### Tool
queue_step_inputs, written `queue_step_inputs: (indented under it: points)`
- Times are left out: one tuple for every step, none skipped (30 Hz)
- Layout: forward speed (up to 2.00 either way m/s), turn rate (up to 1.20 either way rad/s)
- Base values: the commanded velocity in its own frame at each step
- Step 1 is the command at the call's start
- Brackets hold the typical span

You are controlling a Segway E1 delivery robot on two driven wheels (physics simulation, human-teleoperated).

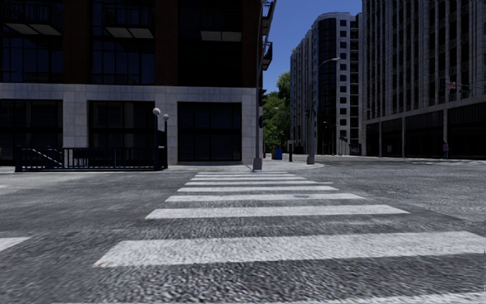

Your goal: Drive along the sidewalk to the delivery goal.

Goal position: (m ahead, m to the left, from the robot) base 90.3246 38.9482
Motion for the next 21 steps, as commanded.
queue_step_inputs:
  points:
    - [2.00, 0.13]
    - [2.00, 0.15]
    - [2.00, 0.16]
    - [2.00, 0.18]
    - [2.00, 0.18]
    - [2.00, 0.18]
    - [2.00, 0.18]
    - [2.00, 0.18]
    - [2.00, 0.18]
    - [2.00, 0.18]
    - [2.00, 0.18]
    - [2.00, 0.09]
    - [2.00, 0.00]
    - [2.00, 0.00]
    - [2.00, 0.00]
    - [2.00, 0.00]
    - [2.00, 0.00]
    - [2.00, 0.00]
    - [2.00, 0.00]
    - [2.00, 0.00]
    - [2.00, 0.00]
